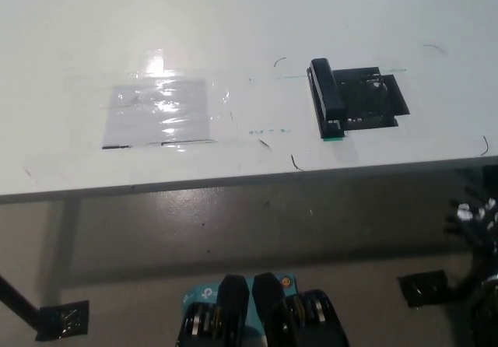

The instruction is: A stapler is kept infront of the robot on the black mark on the desk and the robot uses its right hand to lift the top of the stapler to open it

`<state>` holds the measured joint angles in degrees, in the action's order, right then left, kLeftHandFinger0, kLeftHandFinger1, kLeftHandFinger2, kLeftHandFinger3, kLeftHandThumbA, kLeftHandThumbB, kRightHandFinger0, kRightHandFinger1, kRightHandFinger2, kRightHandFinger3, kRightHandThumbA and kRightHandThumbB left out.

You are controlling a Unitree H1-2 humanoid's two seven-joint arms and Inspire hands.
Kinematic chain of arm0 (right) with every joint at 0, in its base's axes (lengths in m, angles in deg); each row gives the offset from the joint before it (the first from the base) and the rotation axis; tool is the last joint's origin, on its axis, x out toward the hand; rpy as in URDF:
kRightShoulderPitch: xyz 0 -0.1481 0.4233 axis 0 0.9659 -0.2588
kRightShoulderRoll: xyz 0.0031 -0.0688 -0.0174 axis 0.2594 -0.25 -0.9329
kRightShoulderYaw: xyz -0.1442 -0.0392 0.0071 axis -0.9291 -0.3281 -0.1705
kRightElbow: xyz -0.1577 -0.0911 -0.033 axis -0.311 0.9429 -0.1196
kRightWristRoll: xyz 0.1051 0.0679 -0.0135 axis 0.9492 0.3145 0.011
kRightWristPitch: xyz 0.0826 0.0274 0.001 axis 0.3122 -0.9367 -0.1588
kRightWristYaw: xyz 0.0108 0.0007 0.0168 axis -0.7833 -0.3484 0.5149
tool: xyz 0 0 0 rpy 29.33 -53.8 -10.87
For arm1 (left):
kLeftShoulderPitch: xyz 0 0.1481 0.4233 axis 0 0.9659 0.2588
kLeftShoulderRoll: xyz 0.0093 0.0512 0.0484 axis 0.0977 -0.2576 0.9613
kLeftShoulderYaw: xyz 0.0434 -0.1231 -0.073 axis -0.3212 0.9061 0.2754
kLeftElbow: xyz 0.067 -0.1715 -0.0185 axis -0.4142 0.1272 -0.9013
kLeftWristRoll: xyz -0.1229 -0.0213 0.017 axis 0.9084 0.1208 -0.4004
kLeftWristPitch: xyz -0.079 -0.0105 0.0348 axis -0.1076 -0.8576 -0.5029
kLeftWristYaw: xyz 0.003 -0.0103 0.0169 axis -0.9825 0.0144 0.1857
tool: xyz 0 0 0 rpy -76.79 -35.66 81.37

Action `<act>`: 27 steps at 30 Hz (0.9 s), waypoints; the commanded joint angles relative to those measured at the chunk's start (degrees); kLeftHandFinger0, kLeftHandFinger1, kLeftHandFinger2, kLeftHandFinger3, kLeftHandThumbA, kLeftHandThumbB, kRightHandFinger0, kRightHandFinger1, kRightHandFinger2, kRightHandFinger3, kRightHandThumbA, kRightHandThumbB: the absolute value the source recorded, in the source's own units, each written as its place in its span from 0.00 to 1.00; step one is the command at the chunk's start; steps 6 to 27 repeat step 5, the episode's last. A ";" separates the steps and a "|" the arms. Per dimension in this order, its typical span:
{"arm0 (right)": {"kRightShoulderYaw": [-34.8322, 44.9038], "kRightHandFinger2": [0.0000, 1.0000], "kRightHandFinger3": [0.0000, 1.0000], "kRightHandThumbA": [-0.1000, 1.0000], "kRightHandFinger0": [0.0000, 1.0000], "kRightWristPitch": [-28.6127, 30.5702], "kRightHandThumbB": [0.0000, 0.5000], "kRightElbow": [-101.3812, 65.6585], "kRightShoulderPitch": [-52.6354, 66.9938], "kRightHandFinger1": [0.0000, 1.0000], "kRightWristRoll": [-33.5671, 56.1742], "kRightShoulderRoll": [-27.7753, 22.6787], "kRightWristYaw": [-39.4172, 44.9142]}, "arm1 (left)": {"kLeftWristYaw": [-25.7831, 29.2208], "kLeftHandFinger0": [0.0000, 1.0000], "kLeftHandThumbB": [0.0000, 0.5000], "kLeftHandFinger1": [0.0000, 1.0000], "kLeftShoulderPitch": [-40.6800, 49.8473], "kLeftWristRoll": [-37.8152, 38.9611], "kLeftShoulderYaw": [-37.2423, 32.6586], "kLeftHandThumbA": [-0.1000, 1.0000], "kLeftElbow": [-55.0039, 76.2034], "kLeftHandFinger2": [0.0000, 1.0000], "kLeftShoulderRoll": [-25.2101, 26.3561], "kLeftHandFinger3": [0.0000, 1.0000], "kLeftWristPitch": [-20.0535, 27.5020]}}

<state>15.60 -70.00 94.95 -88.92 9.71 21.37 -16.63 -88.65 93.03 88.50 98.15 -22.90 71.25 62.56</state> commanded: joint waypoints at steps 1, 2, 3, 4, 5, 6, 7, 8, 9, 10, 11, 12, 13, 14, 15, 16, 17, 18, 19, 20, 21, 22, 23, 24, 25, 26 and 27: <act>-1.62 0.43 0.65 0.33 0.29 20.96 0.07 6.70 -2.31 0.33 -17.67 -1.33 -2.33 | -1.02 0.65 0.22 0.64 0.06 0.91 0.53 0.37 1.48 0.77 2.09 0.95 1.36; -1.80 0.45 0.66 0.33 0.31 21.39 0.06 6.78 -2.35 0.35 -18.22 -1.46 -2.21 | -1.15 0.67 0.22 0.65 0.00 0.60 0.35 0.37 1.30 0.78 2.22 0.96 1.80; -1.68 0.45 0.66 0.33 0.31 21.67 0.06 6.96 -2.42 0.35 -18.46 -1.43 -2.15 | -1.15 0.67 0.22 0.65 -0.04 0.55 0.32 0.38 1.28 0.78 2.22 0.96 1.86; -1.70 0.46 0.67 0.33 0.33 21.95 0.05 7.06 -2.45 0.36 -18.81 -1.38 -2.11 | -0.94 0.67 0.20 0.65 -0.12 0.48 0.34 0.37 1.34 0.78 2.15 0.95 1.72; -1.85 0.47 0.68 0.32 0.34 22.12 0.05 7.08 -2.44 0.37 -19.15 -1.31 -2.10 | -0.68 0.67 0.20 0.65 -0.16 0.41 0.39 0.37 1.41 0.78 2.10 0.95 1.53; -1.85 0.47 0.68 0.32 0.34 22.12 0.05 7.08 -2.44 0.37 -19.15 -1.31 -2.10 | -0.68 0.67 0.20 0.65 -0.16 0.41 0.39 0.37 1.41 0.78 2.10 0.95 1.53; -1.85 0.47 0.68 0.32 0.34 22.12 0.05 7.08 -2.44 0.37 -19.15 -1.31 -2.10 | -0.68 0.67 0.20 0.65 -0.16 0.41 0.39 0.37 1.41 0.78 2.10 0.95 1.53; -1.85 0.47 0.68 0.32 0.34 22.12 0.05 7.08 -2.44 0.37 -19.15 -1.31 -2.10 | -0.68 0.67 0.20 0.65 -0.16 0.41 0.39 0.37 1.41 0.78 2.10 0.95 1.53; -1.85 0.47 0.68 0.32 0.34 22.12 0.05 7.08 -2.44 0.37 -19.15 -1.31 -2.10 | -0.68 0.67 0.20 0.65 -0.16 0.41 0.39 0.37 1.41 0.78 2.10 0.95 1.53; -1.85 0.47 0.68 0.32 0.34 22.12 0.05 7.08 -2.44 0.37 -19.15 -1.31 -2.10 | -0.68 0.67 0.20 0.65 -0.16 0.41 0.39 0.37 1.41 0.78 2.10 0.95 1.53; -1.85 0.47 0.68 0.32 0.34 22.12 0.05 7.08 -2.44 0.37 -19.15 -1.31 -2.10 | -0.68 0.67 0.20 0.65 -0.16 0.41 0.39 0.37 1.41 0.78 2.10 0.95 1.53; -1.85 0.47 0.68 0.32 0.34 22.12 0.05 7.08 -2.44 0.37 -19.15 -1.31 -2.10 | -0.68 0.67 0.20 0.65 -0.16 0.41 0.39 0.37 1.41 0.78 2.10 0.95 1.53; -1.85 0.47 0.68 0.32 0.34 22.12 0.05 7.08 -2.44 0.37 -19.15 -1.31 -2.10 | -0.68 0.67 0.20 0.65 -0.16 0.41 0.39 0.37 1.41 0.78 2.10 0.95 1.53; -1.85 0.47 0.68 0.32 0.34 22.12 0.05 7.08 -2.44 0.37 -19.15 -1.31 -2.10 | -0.68 0.67 0.20 0.65 -0.16 0.41 0.39 0.37 1.41 0.78 2.10 0.95 1.53; -1.85 0.47 0.68 0.32 0.34 22.12 0.05 7.08 -2.44 0.37 -19.15 -1.31 -2.10 | -0.68 0.67 0.20 0.65 -0.16 0.41 0.39 0.37 1.41 0.78 2.10 0.95 1.53; -1.85 0.47 0.68 0.32 0.34 22.12 0.05 7.08 -2.44 0.37 -19.15 -1.31 -2.10 | -0.68 0.67 0.20 0.65 -0.16 0.41 0.39 0.37 1.41 0.78 2.10 0.95 1.53; -1.85 0.47 0.68 0.32 0.34 22.12 0.05 7.08 -2.44 0.37 -19.15 -1.31 -2.10 | -0.68 0.67 0.20 0.65 -0.16 0.41 0.39 0.37 1.41 0.78 2.10 0.95 1.53; -1.85 0.47 0.68 0.32 0.34 22.12 0.05 7.08 -2.44 0.37 -19.15 -1.31 -2.10 | -0.68 0.67 0.20 0.65 -0.16 0.41 0.39 0.37 1.41 0.78 2.10 0.95 1.53; -1.85 0.47 0.68 0.32 0.34 22.12 0.05 7.08 -2.44 0.37 -19.15 -1.31 -2.10 | -0.68 0.67 0.20 0.65 -0.16 0.41 0.39 0.37 1.41 0.78 2.10 0.95 1.53; -1.85 0.47 0.68 0.32 0.34 22.12 0.05 7.08 -2.44 0.37 -19.15 -1.31 -2.10 | -0.68 0.67 0.20 0.65 -0.16 0.41 0.39 0.37 1.41 0.78 2.10 0.95 1.53; -1.85 0.47 0.68 0.32 0.34 22.12 0.05 7.08 -2.44 0.37 -19.15 -1.31 -2.10 | -0.68 0.67 0.20 0.65 -0.16 0.41 0.39 0.37 1.41 0.78 2.10 0.95 1.53; -1.85 0.47 0.68 0.32 0.34 22.12 0.05 7.08 -2.44 0.37 -19.15 -1.31 -2.10 | -0.68 0.67 0.20 0.65 -0.16 0.41 0.39 0.37 1.41 0.78 2.10 0.95 1.53; -1.85 0.47 0.68 0.32 0.34 22.12 0.05 7.08 -2.44 0.37 -19.15 -1.31 -2.10 | -0.68 0.67 0.20 0.65 -0.16 0.41 0.39 0.37 1.41 0.78 2.10 0.95 1.53; -1.85 0.47 0.68 0.32 0.34 22.12 0.05 7.08 -2.44 0.37 -19.15 -1.31 -2.10 | -0.68 0.67 0.20 0.65 -0.16 0.41 0.39 0.37 1.41 0.78 2.10 0.95 1.53; -1.85 0.47 0.68 0.32 0.34 22.12 0.05 7.08 -2.44 0.37 -19.15 -1.31 -2.10 | -0.68 0.67 0.20 0.65 -0.16 0.41 0.39 0.37 1.41 0.78 2.10 0.95 1.53; -1.85 0.47 0.68 0.32 0.34 22.12 0.05 7.08 -2.44 0.37 -19.15 -1.31 -2.10 | -0.68 0.67 0.20 0.65 -0.16 0.41 0.39 0.37 1.41 0.78 2.10 0.95 1.53; -1.85 0.47 0.68 0.32 0.34 22.12 0.05 7.08 -2.44 0.37 -19.15 -1.31 -2.10 | -0.68 0.67 0.20 0.65 -0.16 0.41 0.39 0.37 1.41 0.78 2.10 0.95 1.53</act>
